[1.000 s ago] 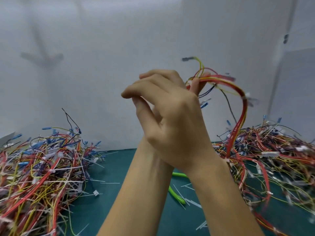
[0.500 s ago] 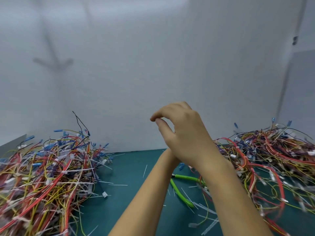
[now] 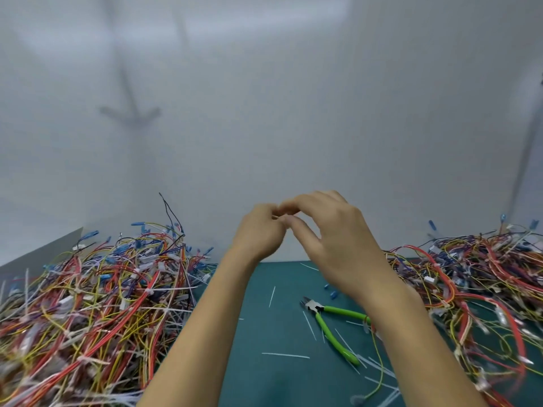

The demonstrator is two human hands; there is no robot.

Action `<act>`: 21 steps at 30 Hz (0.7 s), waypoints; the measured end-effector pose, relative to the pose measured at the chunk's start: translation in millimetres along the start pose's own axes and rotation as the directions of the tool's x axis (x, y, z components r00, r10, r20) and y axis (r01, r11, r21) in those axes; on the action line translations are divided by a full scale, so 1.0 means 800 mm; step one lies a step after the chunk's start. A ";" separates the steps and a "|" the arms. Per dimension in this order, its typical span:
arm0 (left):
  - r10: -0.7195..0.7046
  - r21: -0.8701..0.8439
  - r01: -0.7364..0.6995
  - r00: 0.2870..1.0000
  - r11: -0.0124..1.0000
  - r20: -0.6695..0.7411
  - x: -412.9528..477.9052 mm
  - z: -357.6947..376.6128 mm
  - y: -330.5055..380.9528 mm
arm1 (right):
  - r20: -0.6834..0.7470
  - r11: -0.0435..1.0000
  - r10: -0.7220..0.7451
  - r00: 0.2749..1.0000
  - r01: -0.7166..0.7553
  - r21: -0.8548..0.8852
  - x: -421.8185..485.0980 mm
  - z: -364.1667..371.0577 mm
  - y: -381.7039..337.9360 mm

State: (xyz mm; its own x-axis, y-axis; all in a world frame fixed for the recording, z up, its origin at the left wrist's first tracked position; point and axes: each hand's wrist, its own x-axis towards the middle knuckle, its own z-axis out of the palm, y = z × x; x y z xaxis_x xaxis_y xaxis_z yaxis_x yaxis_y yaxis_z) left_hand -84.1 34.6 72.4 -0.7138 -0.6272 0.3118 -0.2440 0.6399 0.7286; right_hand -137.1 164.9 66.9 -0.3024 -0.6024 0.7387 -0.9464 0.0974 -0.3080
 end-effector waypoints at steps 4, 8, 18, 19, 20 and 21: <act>0.013 0.594 0.184 0.950 0.783 -0.311 -0.002 -0.042 -0.040 | -0.016 1.000 -0.002 1.000 0.002 0.012 -0.001 -0.002 0.003; -0.081 0.668 0.383 0.896 0.637 -0.436 -0.014 -0.081 -0.082 | 0.003 1.000 0.005 1.000 -0.005 0.021 -0.001 -0.004 0.003; -0.278 0.679 0.450 0.893 0.579 -0.354 -0.004 -0.111 -0.110 | 0.147 1.000 0.027 0.989 -0.028 0.000 -0.003 -0.005 -0.001; -0.281 0.683 0.444 0.896 0.580 -0.344 -0.003 -0.113 -0.109 | 0.154 1.000 0.029 0.988 -0.029 -0.002 -0.003 -0.005 -0.001; -0.279 0.685 0.435 0.901 0.585 -0.334 -0.001 -0.114 -0.108 | 0.161 1.000 0.029 0.987 -0.029 -0.004 -0.004 -0.005 -0.001; -0.266 0.690 0.422 0.907 0.588 -0.327 0.000 -0.116 -0.107 | 0.167 1.000 0.029 0.986 -0.029 -0.005 -0.004 -0.006 -0.001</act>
State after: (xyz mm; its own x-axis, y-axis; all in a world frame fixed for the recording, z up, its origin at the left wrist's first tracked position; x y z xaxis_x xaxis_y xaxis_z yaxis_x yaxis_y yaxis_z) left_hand -1.9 -61.4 66.7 -0.3673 -0.8844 0.2880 -0.8976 0.4181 0.1392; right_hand -136.0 170.1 67.7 -0.3069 -0.7231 0.6189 -0.9378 0.1186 -0.3264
